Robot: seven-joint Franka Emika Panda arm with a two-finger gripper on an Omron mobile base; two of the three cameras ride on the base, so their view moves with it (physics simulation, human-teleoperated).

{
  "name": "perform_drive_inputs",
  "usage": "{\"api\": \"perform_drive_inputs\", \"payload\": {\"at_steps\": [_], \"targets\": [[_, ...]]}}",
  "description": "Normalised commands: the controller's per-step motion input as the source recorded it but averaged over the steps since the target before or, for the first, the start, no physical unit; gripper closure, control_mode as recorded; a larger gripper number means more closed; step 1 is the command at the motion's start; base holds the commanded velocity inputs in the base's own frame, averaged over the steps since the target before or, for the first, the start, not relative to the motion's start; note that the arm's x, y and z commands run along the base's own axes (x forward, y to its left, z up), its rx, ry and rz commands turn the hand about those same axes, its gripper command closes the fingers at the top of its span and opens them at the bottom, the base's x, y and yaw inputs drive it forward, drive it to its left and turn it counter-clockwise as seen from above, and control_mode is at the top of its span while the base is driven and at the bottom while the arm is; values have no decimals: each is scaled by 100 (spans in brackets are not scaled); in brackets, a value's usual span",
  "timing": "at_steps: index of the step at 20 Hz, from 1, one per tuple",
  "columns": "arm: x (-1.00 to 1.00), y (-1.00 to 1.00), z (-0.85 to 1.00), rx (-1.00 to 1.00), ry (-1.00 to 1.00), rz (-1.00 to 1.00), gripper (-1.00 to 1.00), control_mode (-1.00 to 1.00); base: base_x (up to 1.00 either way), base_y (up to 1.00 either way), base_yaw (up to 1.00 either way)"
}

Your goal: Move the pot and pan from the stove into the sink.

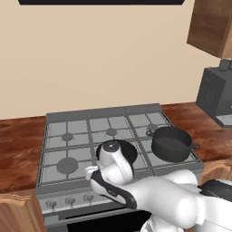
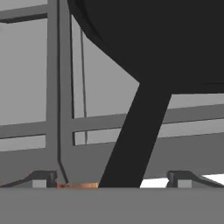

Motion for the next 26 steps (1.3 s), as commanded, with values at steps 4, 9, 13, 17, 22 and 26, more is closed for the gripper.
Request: {"api": "perform_drive_inputs", "payload": {"at_steps": [4,9,13,17,22,26], "targets": [[3,5,-13,-1,0,0,-100,-100,0,0,0],[0,2,-2,0,0,0,100,-100,0,0,0],[0,0,0,0,0,0,100,-100,0,0,0],[0,0,5,0,0,0,100,-100,0,0,0],[-2,0,50,4,0,-4,100,-100,0,0,0],[-11,0,64,6,0,-4,100,-100,0,0,0]]}}
